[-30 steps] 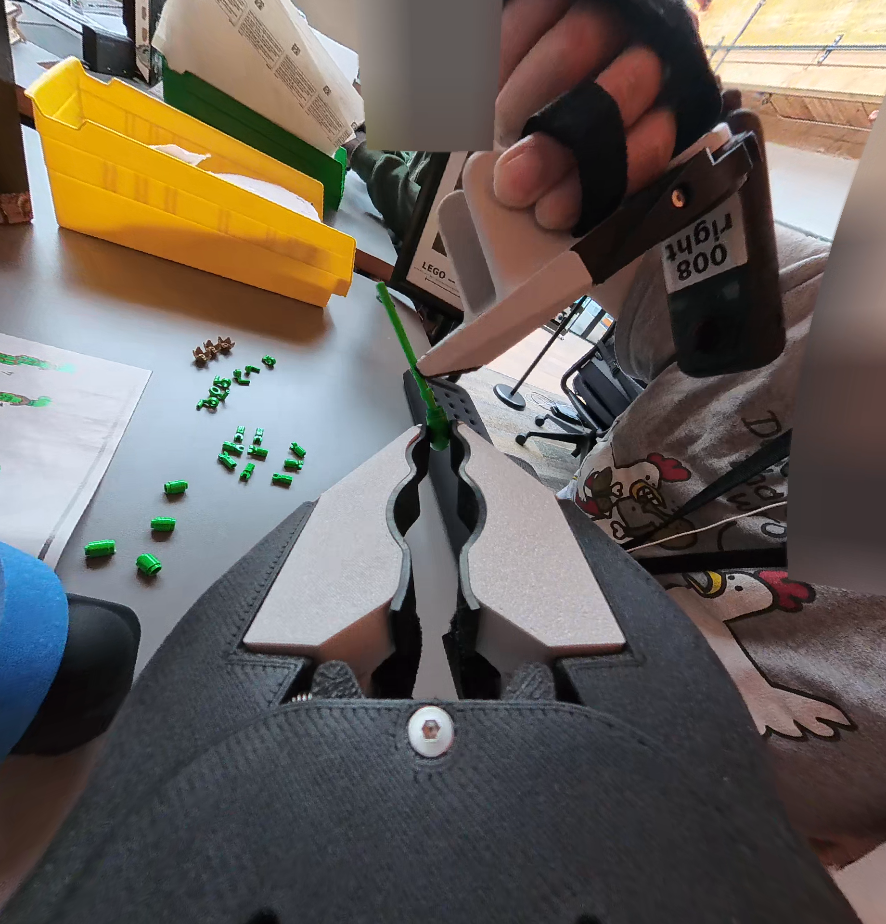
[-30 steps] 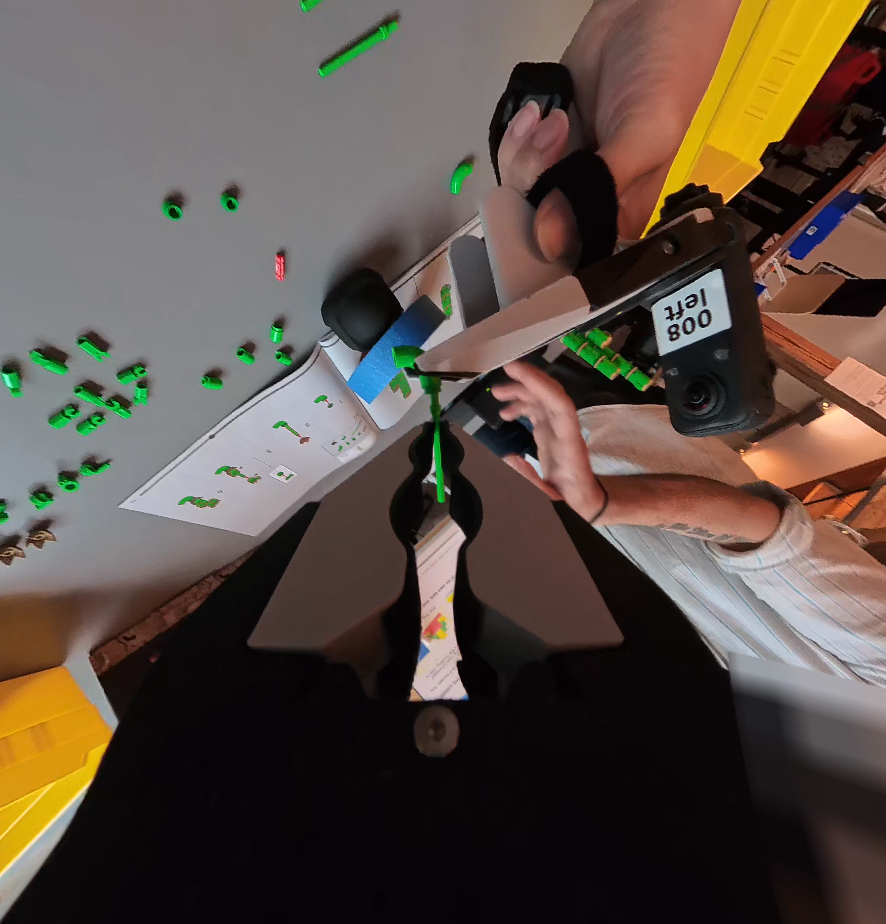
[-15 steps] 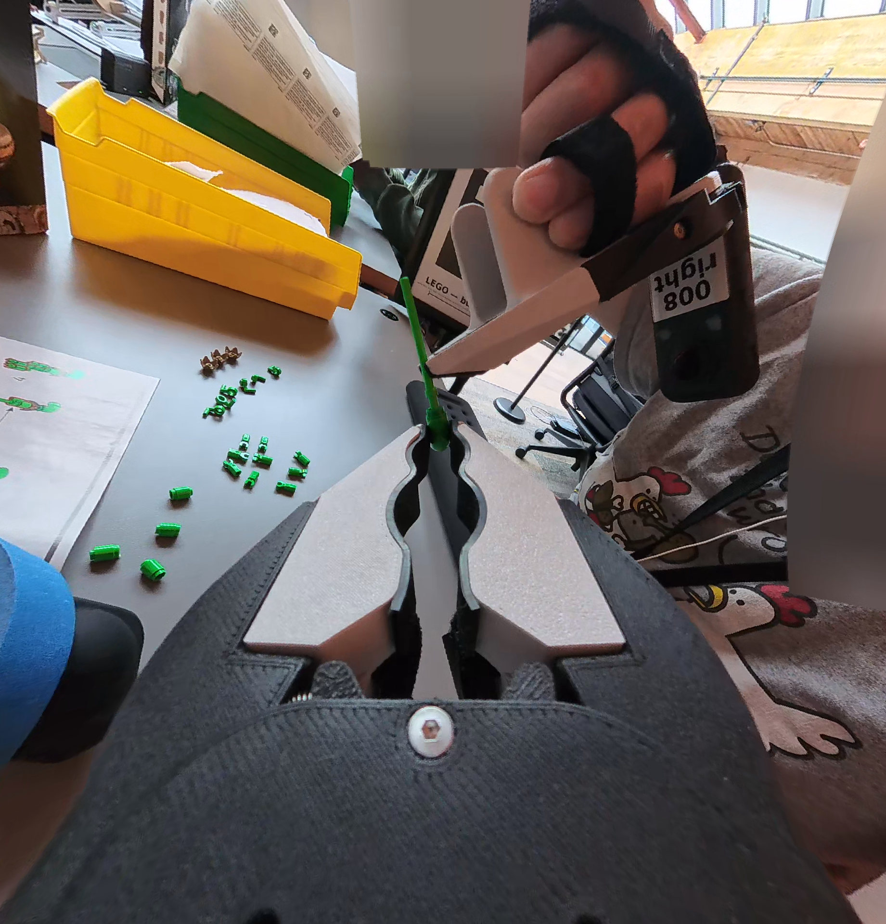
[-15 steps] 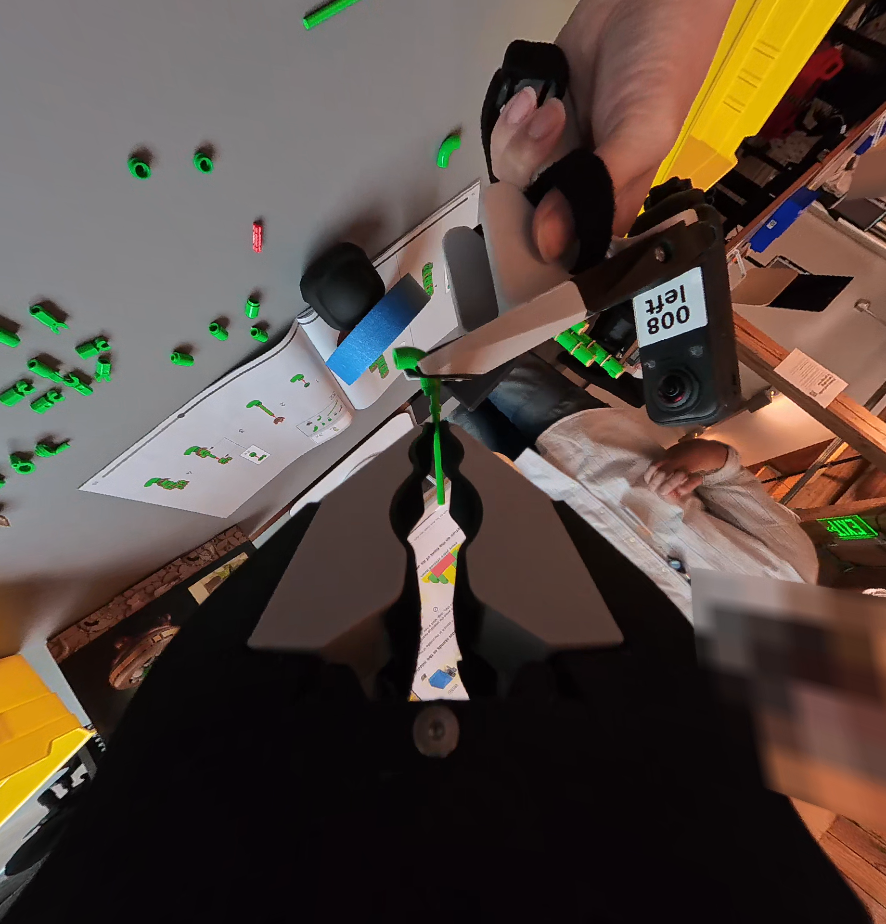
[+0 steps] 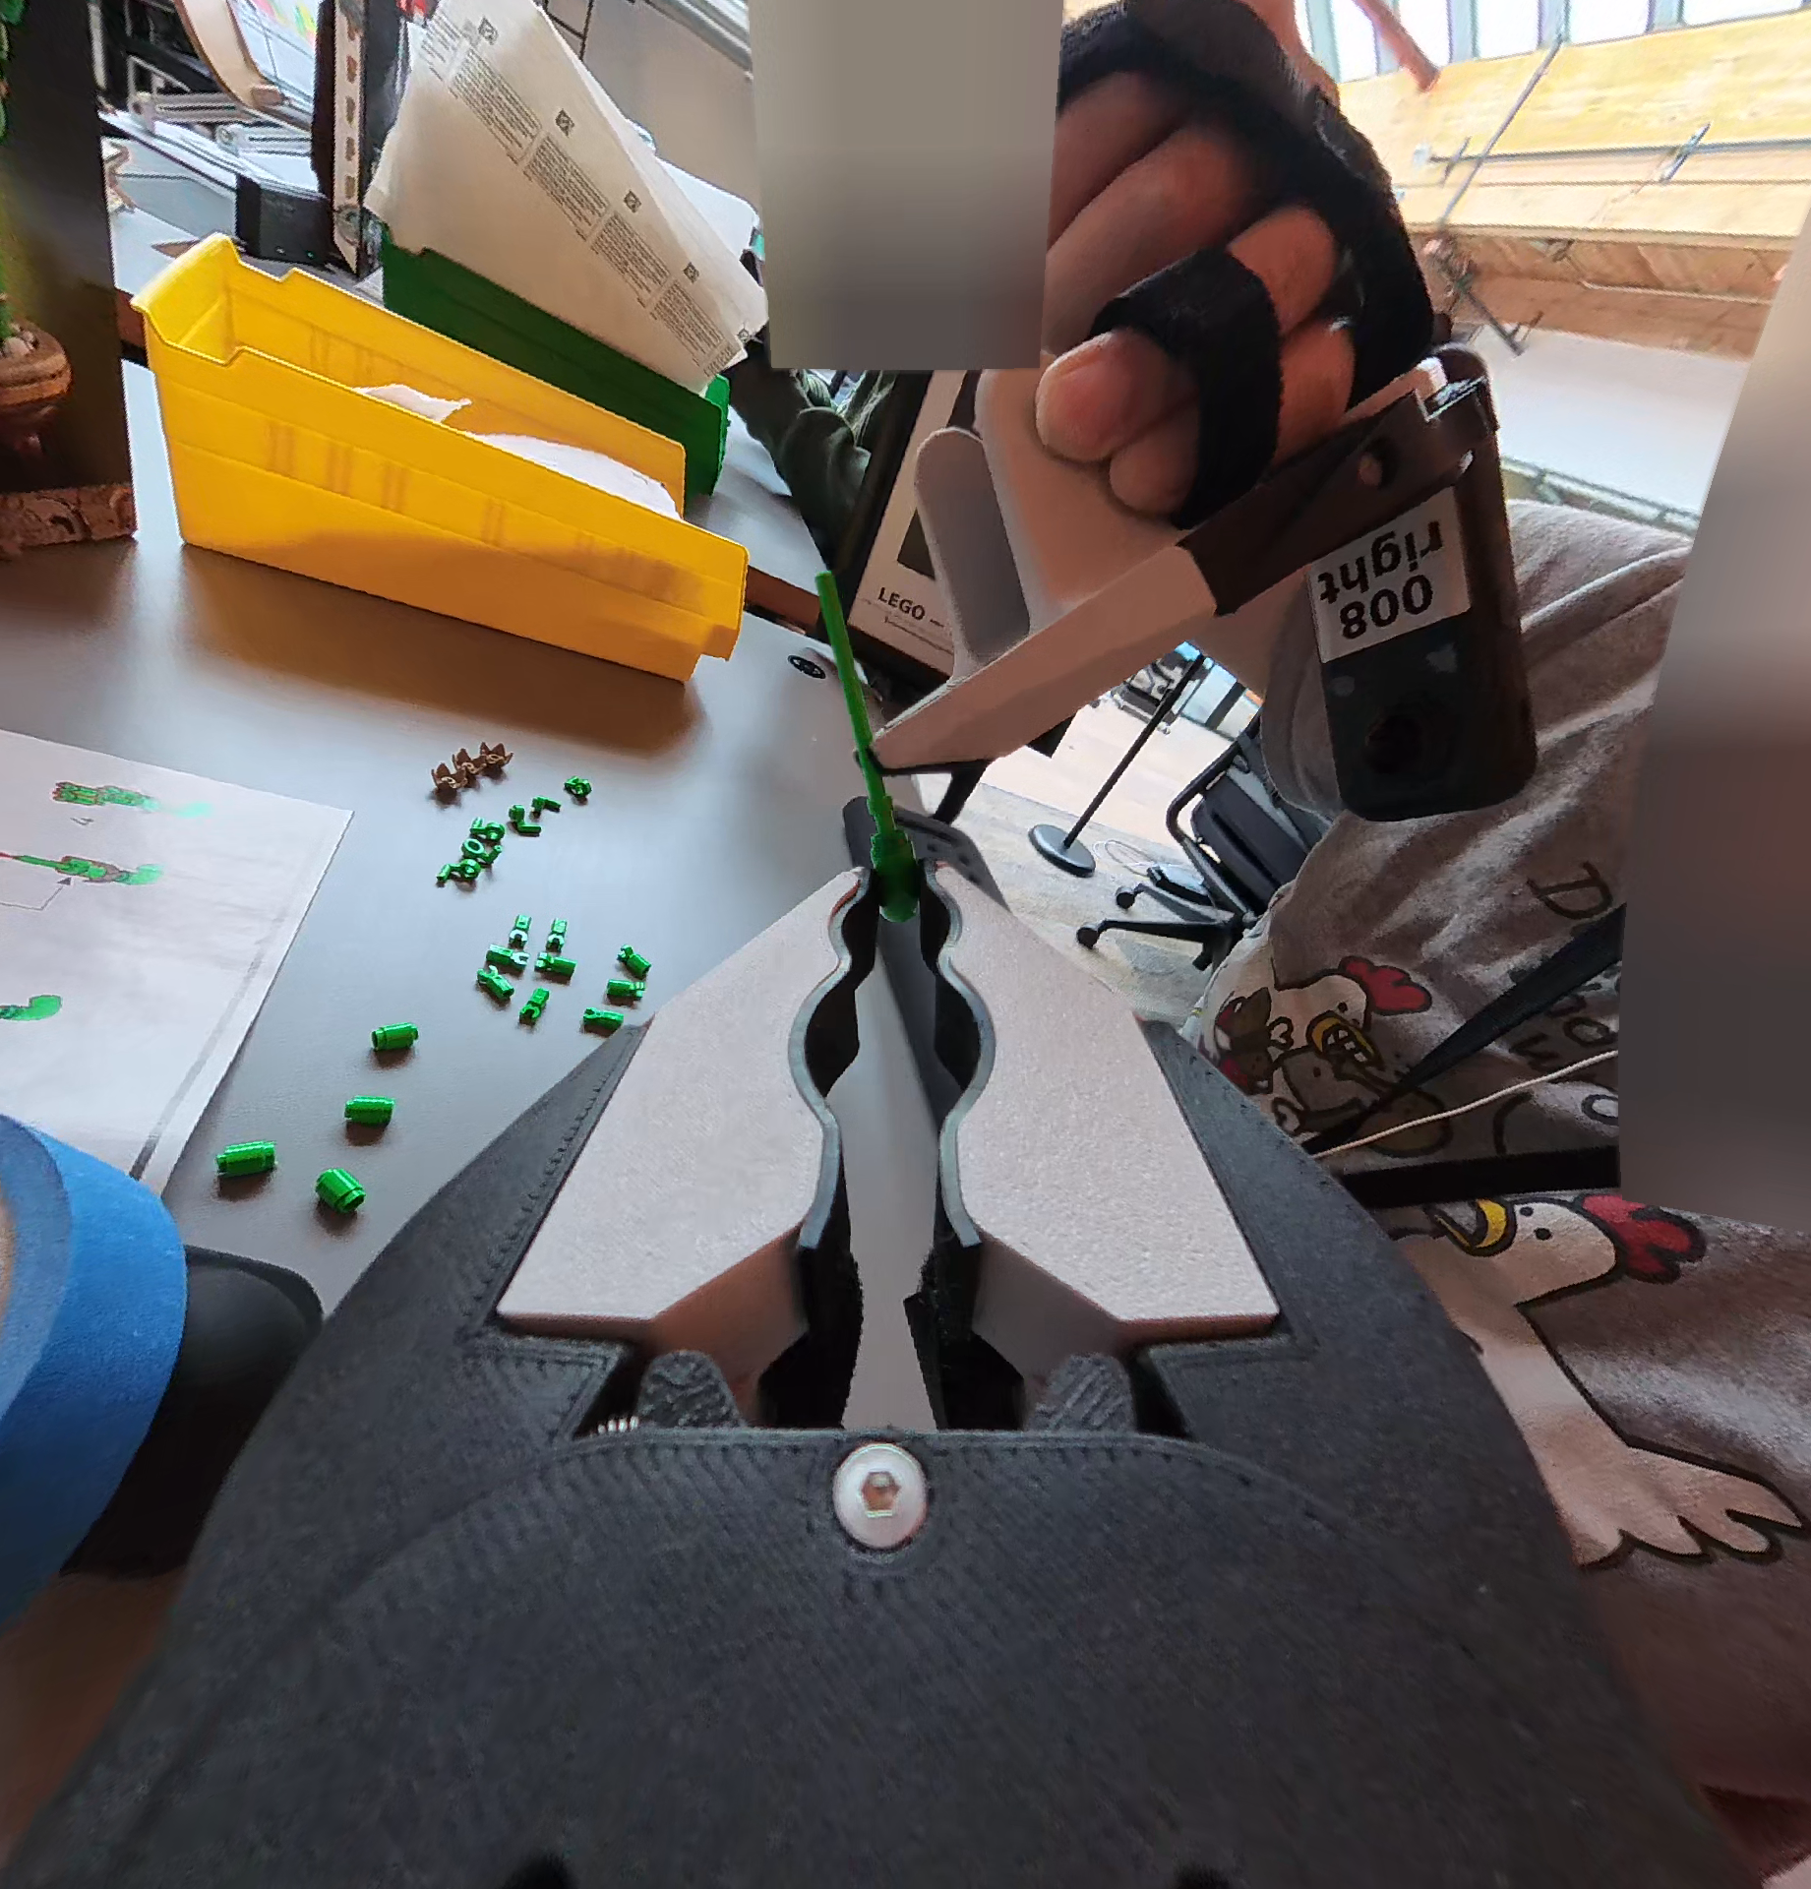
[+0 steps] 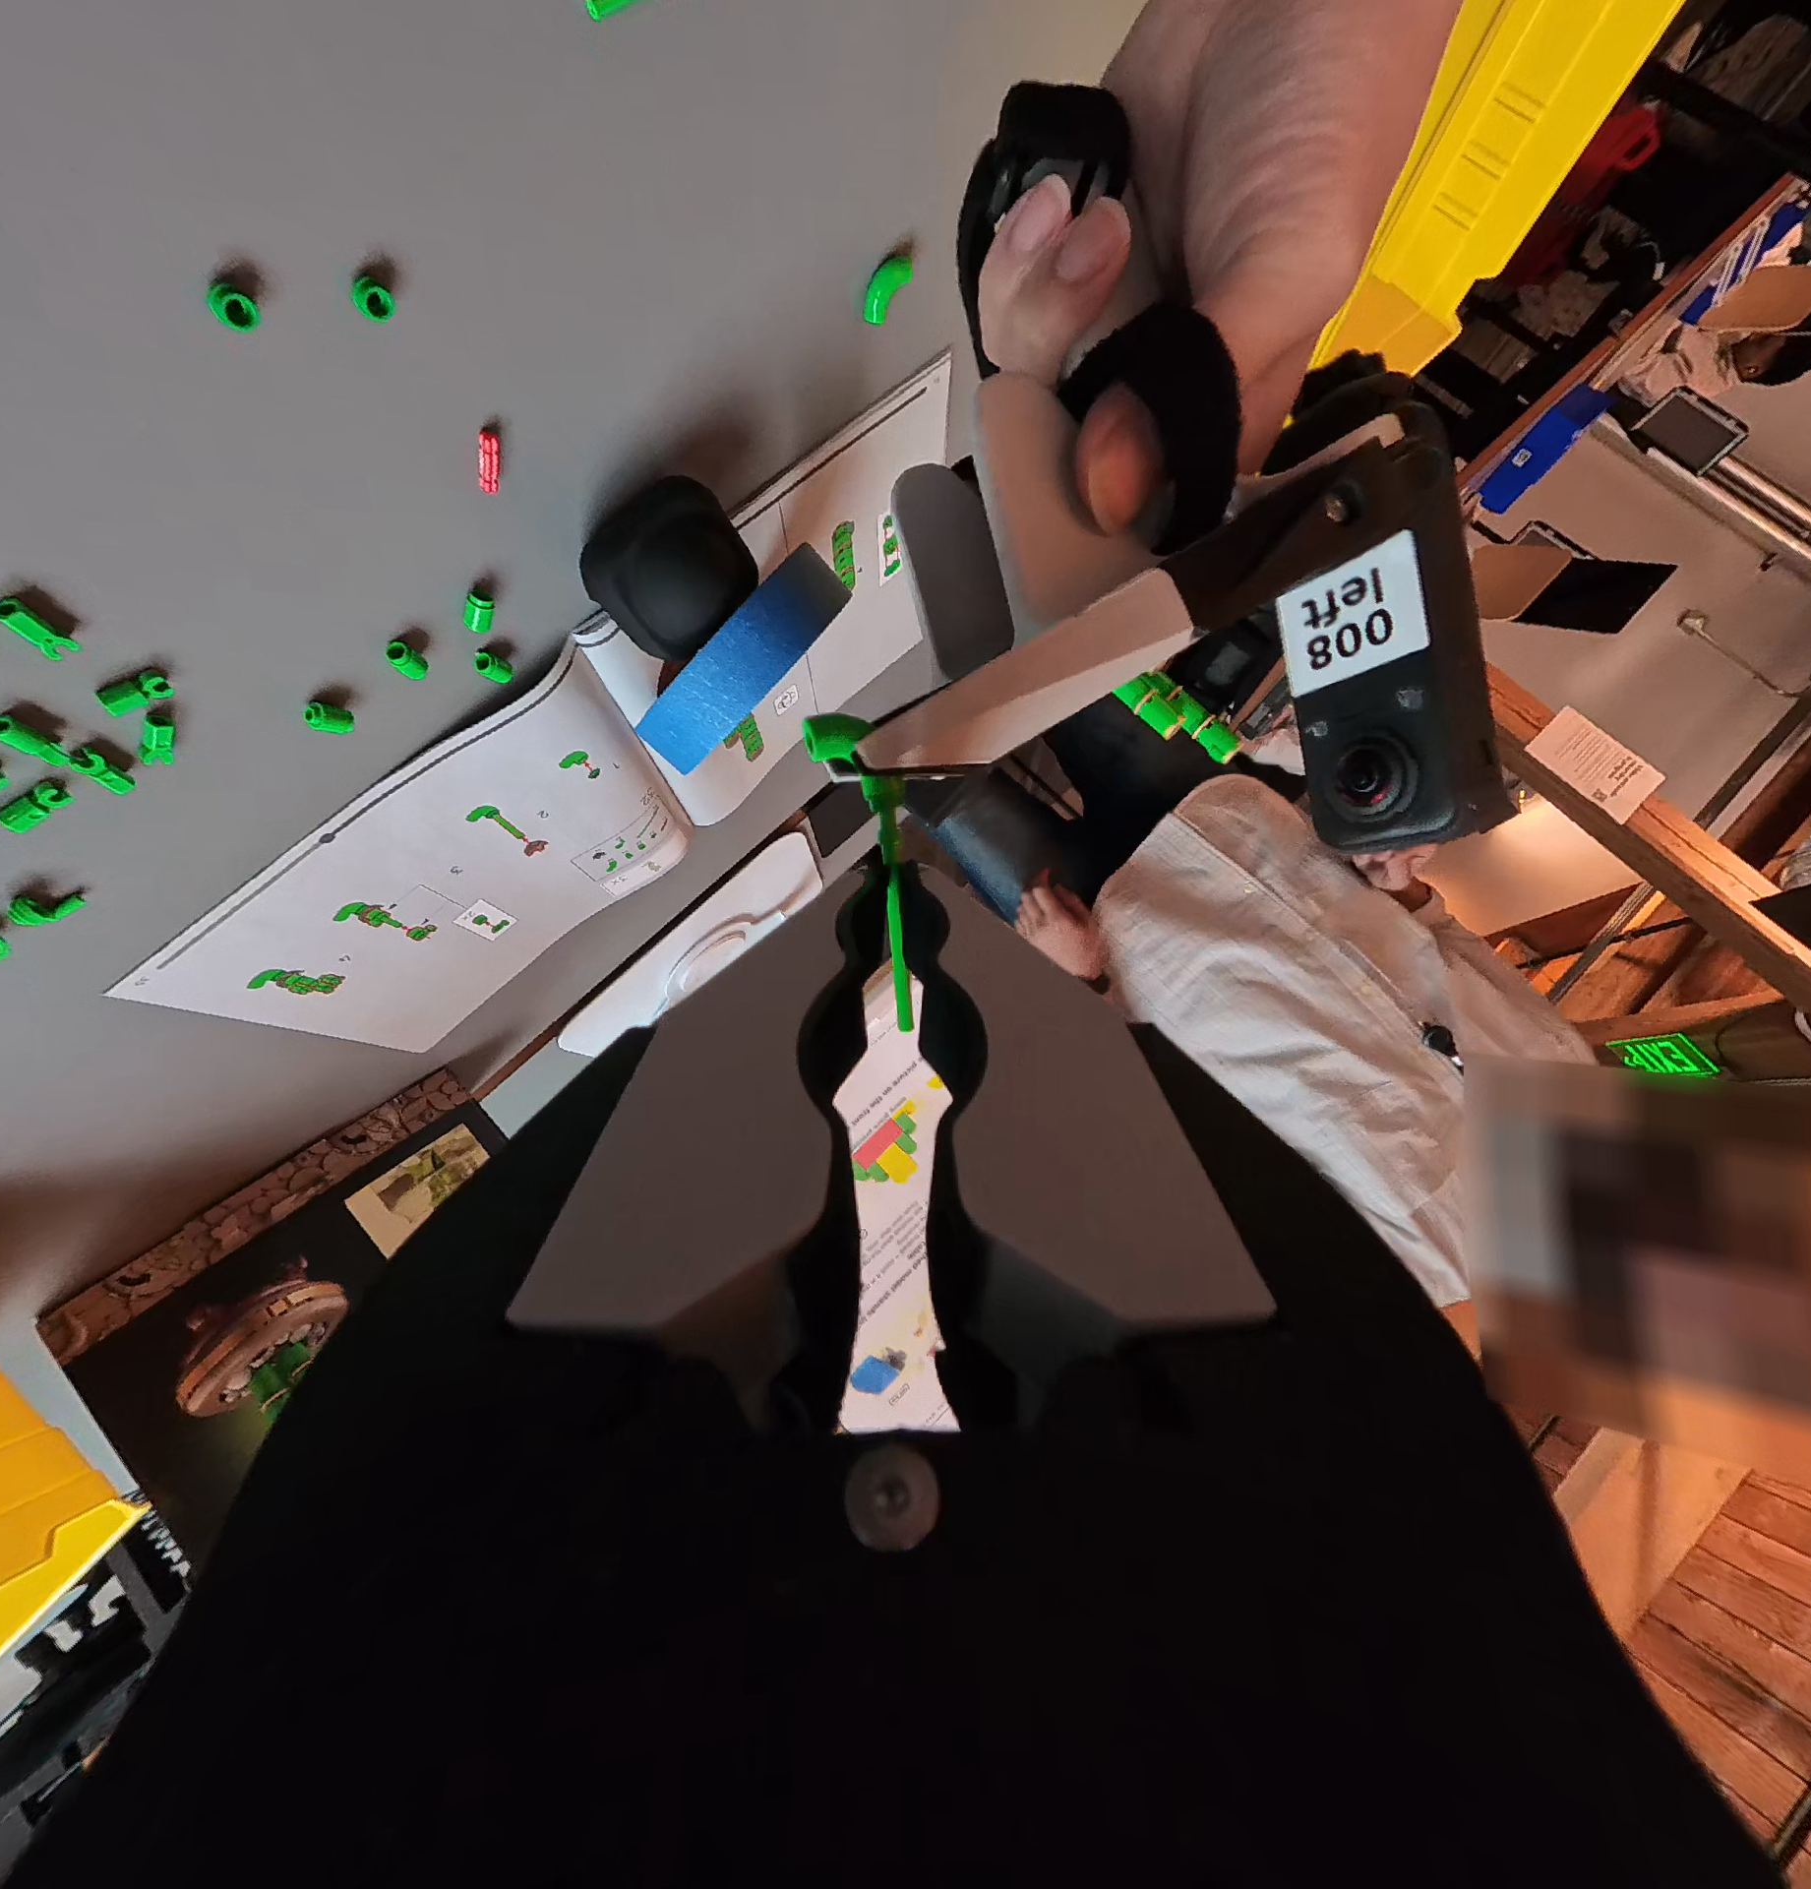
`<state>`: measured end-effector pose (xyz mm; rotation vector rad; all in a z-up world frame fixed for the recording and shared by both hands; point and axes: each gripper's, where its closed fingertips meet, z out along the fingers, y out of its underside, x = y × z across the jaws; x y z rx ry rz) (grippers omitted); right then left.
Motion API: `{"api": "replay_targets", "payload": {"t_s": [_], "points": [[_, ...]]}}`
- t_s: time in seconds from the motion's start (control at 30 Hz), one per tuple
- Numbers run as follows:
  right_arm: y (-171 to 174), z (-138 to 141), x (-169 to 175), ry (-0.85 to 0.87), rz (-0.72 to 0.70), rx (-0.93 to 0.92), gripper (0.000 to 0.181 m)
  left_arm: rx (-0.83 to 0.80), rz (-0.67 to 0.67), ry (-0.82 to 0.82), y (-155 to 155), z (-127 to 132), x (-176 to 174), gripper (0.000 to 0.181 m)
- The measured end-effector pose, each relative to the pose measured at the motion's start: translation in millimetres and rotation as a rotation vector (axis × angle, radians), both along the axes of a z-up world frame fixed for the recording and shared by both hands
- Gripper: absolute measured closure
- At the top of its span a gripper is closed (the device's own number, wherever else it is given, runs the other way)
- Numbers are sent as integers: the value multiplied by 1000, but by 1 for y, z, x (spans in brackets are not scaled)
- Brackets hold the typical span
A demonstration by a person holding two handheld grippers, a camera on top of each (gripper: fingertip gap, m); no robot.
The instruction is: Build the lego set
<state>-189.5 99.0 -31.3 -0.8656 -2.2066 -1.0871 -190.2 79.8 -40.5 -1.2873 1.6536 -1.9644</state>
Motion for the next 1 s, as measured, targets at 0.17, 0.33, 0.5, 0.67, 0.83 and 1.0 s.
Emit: {"api": "replay_targets", "payload": {"t_s": [0.17,0.33,0.5,0.67,0.83,1.0], "points": [[-2,-3,0,1,3,-31,180,59,6,-3,-2,-3,0,175],[-4,-6,0,-25,19,-45,181,76,-2,18,-5,-6,0,176],[-7,-11,-2,-20,32,-74,181,91,-12,56,-6,-13,0,175],[-6,-11,-3,-14,20,-59,181,95,20,72,0,-15,2,175],[-5,-11,-3,24,7,-63,181,111,24,59,1,-15,2,176],[-6,-13,-2,58,-3,-108,181,142,6,40,-4,-15,1,175]]}}
